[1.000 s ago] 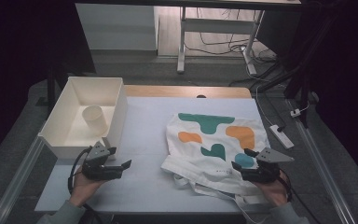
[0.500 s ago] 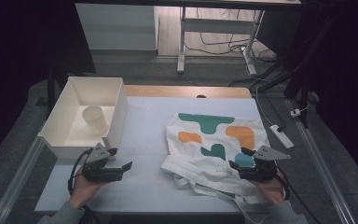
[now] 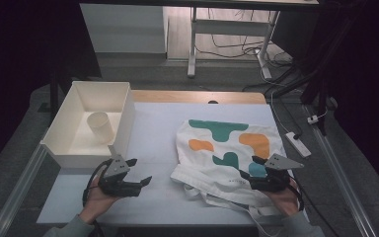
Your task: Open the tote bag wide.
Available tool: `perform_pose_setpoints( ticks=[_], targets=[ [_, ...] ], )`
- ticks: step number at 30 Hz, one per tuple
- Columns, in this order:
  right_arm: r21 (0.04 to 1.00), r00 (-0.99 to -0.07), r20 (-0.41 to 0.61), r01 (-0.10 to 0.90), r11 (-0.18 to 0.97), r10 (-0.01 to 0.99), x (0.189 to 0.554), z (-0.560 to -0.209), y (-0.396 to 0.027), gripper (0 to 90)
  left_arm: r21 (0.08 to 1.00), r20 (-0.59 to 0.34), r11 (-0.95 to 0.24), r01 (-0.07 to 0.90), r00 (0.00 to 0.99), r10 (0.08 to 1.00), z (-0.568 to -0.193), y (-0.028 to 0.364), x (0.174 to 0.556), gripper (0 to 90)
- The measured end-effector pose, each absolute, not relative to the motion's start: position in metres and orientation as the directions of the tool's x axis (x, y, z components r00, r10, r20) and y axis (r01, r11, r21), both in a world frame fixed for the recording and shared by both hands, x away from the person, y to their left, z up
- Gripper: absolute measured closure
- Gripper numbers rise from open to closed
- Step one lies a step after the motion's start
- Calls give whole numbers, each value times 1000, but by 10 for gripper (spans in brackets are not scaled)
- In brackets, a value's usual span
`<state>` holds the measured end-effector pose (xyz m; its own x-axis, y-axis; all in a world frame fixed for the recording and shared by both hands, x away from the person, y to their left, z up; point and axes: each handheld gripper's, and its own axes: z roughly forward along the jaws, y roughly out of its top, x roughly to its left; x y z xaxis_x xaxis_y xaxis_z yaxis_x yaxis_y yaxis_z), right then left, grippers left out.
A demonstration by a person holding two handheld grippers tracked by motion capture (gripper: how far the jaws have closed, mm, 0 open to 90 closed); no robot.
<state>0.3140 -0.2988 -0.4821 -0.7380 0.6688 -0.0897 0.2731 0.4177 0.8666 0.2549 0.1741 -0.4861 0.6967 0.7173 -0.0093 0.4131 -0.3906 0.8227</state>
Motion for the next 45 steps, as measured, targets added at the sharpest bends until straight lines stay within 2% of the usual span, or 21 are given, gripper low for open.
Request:
perform_pose_setpoints(
  ticks=[6, 20, 23, 26, 29, 45],
  targets=[
    [871, -745, -91, 262, 416, 660, 311, -479, -296, 269, 810, 20, -436, 393, 724, 689, -486, 156, 256, 200],
    [865, -754, -94, 262, 428, 650, 311, -478, -292, 270, 817, 21, -447, 365, 755, 655, -485, 135, 271, 209],
    [866, -754, -91, 263, 426, 650, 311, -478, -290, 270, 805, 57, -479, 349, 759, 649, -479, 130, 273, 205],
    [868, -757, -91, 259, 425, 647, 312, -477, -290, 270, 828, 17, -445, 341, 779, 627, -465, 125, 279, 202],
    [867, -759, -93, 256, 427, 644, 312, -477, -289, 270, 826, 52, -466, 316, 782, 621, -459, 117, 282, 201],
    [867, -762, -98, 250, 430, 640, 310, -476, -285, 273, 791, 22, -505, 345, 809, 588, -460, 98, 305, 200]
  ],
)
